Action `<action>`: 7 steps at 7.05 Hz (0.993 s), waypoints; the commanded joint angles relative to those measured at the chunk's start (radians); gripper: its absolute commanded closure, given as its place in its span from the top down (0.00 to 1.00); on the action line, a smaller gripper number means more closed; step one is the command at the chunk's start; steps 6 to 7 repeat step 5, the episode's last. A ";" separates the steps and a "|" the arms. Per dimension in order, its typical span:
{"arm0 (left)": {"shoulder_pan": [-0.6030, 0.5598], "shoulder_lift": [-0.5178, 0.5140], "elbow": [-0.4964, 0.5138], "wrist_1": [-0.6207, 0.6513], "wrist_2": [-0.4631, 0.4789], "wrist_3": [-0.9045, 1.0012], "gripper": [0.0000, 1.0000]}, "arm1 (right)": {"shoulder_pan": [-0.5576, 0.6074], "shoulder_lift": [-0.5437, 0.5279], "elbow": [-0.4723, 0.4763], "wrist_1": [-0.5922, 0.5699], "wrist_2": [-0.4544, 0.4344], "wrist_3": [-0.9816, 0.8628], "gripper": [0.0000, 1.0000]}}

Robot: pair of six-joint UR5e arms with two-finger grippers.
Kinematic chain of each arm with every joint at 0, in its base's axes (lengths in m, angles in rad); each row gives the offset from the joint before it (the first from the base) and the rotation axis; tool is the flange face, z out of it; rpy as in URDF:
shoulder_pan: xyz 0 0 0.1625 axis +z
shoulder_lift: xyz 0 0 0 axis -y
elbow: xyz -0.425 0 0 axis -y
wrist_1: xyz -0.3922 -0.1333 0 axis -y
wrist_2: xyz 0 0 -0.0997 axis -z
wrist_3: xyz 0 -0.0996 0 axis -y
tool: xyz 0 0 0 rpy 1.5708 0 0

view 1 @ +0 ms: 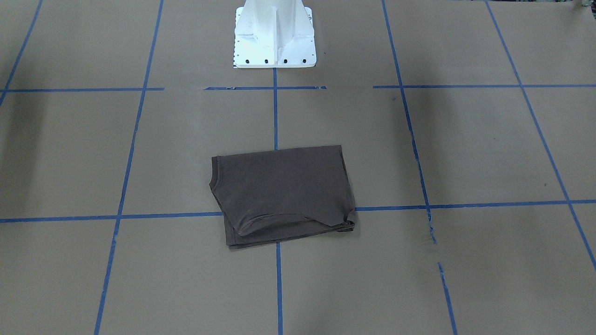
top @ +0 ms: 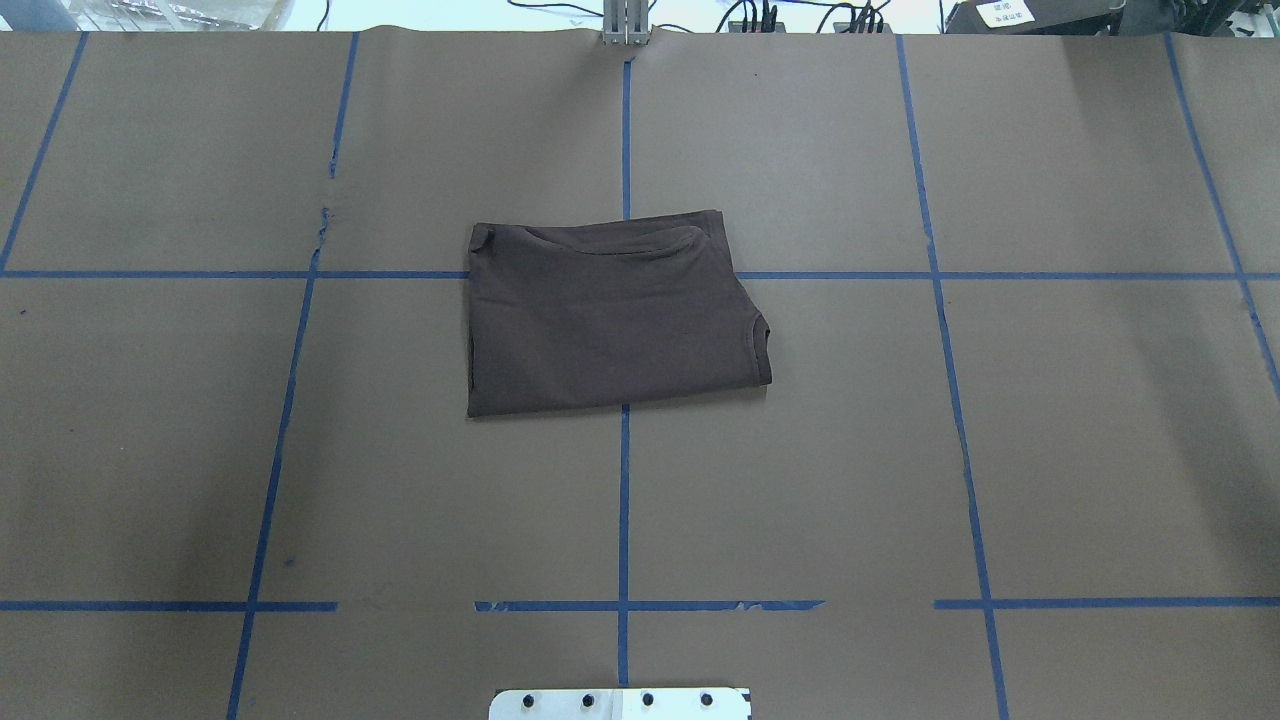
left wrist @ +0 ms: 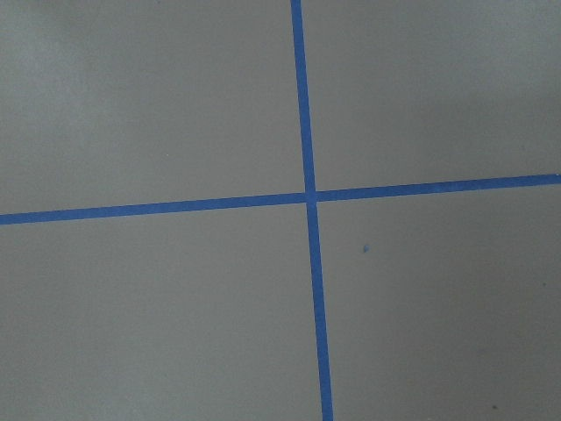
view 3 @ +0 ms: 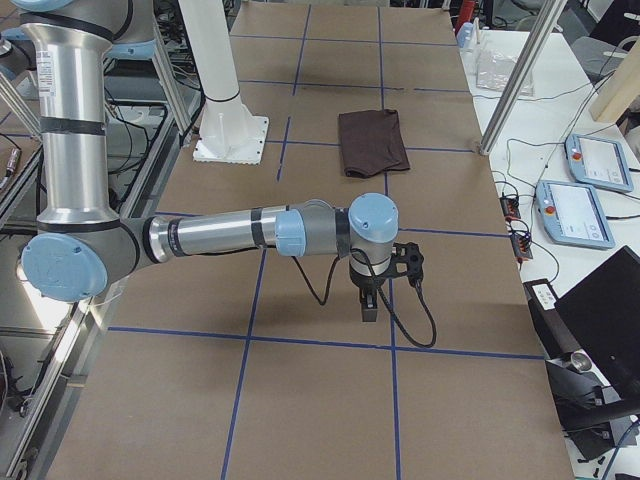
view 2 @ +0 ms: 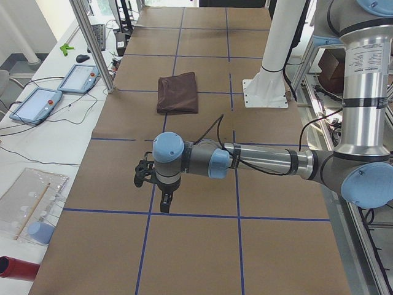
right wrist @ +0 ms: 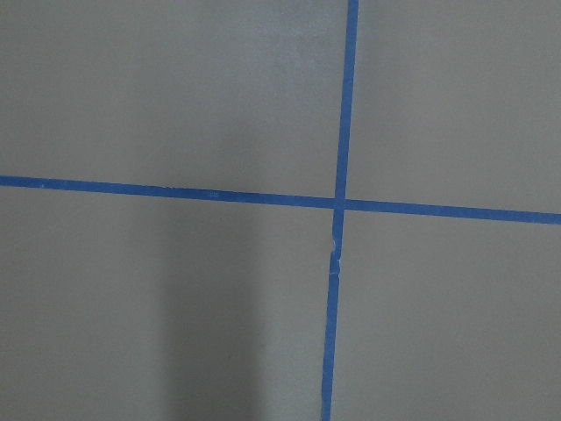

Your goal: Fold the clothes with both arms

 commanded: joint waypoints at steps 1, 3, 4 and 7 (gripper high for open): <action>0.000 0.000 0.000 0.000 0.000 -0.001 1.00 | 0.000 -0.001 0.003 0.000 0.000 0.003 1.00; 0.000 -0.002 0.000 0.000 0.000 -0.001 1.00 | 0.000 -0.001 0.000 0.000 0.000 0.004 1.00; 0.000 -0.002 0.000 0.000 0.000 -0.001 1.00 | 0.000 -0.001 -0.003 -0.002 0.000 0.004 1.00; 0.000 -0.002 0.002 0.000 0.000 0.000 1.00 | 0.000 -0.006 -0.003 -0.002 0.000 0.004 1.00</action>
